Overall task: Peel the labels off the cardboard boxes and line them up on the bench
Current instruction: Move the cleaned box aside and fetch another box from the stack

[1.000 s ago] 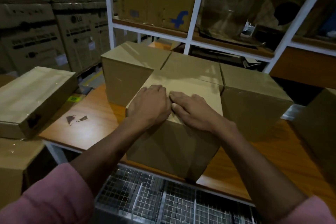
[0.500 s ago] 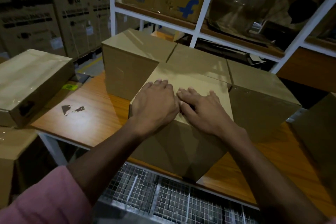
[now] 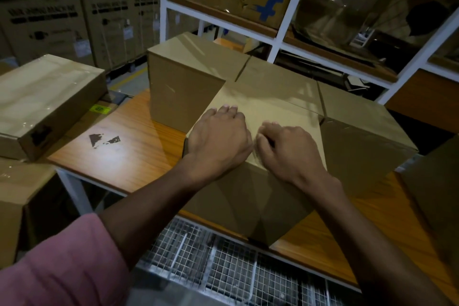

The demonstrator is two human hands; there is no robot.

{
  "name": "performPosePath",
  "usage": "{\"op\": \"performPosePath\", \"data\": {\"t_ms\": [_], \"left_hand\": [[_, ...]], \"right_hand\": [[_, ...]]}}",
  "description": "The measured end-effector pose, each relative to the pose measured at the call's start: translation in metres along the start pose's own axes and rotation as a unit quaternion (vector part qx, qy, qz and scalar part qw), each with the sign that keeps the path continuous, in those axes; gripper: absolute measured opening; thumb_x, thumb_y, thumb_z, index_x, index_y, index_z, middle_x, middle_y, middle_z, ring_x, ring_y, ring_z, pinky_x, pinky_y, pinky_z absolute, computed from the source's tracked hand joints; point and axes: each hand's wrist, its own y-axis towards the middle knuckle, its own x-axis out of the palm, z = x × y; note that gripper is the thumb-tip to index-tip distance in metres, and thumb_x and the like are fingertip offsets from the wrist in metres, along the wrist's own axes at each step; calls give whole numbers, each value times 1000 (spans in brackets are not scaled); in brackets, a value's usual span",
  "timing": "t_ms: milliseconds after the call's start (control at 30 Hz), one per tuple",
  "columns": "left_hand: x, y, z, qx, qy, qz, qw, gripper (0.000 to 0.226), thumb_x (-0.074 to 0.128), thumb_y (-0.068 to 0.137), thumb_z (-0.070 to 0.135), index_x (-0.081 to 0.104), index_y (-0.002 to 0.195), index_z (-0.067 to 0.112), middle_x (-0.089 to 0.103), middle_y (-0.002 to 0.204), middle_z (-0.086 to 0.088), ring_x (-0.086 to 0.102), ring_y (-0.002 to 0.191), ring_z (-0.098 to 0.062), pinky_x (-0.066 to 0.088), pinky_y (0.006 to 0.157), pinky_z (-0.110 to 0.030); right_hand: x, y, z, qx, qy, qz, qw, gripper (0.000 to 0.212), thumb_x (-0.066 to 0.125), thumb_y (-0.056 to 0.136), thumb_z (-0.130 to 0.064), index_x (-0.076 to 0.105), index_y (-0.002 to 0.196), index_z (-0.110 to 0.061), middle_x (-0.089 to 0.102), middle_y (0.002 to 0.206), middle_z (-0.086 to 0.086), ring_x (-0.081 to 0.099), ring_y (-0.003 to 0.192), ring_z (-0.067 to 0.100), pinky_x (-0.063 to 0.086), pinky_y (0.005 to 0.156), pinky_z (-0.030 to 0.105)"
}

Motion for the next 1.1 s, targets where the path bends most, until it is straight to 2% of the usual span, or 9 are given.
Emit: {"op": "performPosePath", "data": {"t_ms": [67,167,367,433,500,700,833,1000,1100], "left_hand": [[2,1,1,-6,-8,-2,1000,59,25,99,35,48,145,5,43,157,-13,36,148,-24,28,121,-41],[3,5,2,-8,-3,-5,1000,57,26,99,34,51,141,5,46,155,-13,38,146,-24,29,119,-41],[0,2,2,-2,12,-4,1000,67,17,94,36,51,141,3,47,153,-16,41,144,-27,33,117,-42],[0,2,3,-4,6,-9,1000,60,23,99,34,48,143,3,44,156,-15,38,146,-26,31,119,-42],[1,4,2,-5,3,-9,1000,57,25,101,34,50,142,3,45,155,-15,39,145,-26,31,119,-42],[3,3,1,-1,11,-3,1000,60,24,96,36,56,134,3,53,148,-15,47,138,-27,35,113,-42],[4,5,1,-2,-5,2,1000,64,22,95,38,53,138,3,48,153,-15,42,143,-27,32,117,-43],[3,3,1,2,0,9,1000,66,20,94,38,53,138,2,47,154,-16,41,144,-27,31,118,-43],[3,2,2,5,2,13,1000,58,26,100,37,53,139,2,46,154,-17,40,145,-28,31,118,-43]], "right_hand": [[-4,-5,2,-45,66,-21,997,38,40,96,-35,72,104,-17,75,106,5,70,99,23,54,88,36],[-7,2,-2,-26,89,-98,991,47,37,97,-37,64,131,-23,58,147,-2,50,139,21,37,114,47],[-6,-8,-7,21,-5,23,1000,44,36,99,-41,70,88,-16,69,84,4,59,70,20,50,79,37],[-5,-8,-4,-26,54,-27,998,42,38,98,-39,73,107,-18,74,111,4,69,101,23,47,98,44],[-4,3,-6,7,51,-83,995,41,34,101,-41,64,127,-29,66,133,-4,61,125,19,23,117,61],[-1,-4,-7,39,-37,-23,998,44,27,97,-47,65,89,-27,69,96,-6,68,88,19,22,117,62],[-5,-1,-9,55,17,-78,995,44,33,101,-47,61,134,-37,59,145,-9,50,139,19,9,116,71],[-1,-2,-11,47,-20,-1,999,43,32,98,-44,69,90,-23,71,91,0,65,83,21,39,106,62],[-2,-5,-7,28,43,-50,997,50,30,97,-49,67,128,-34,68,133,-5,58,129,18,23,116,65]]}}
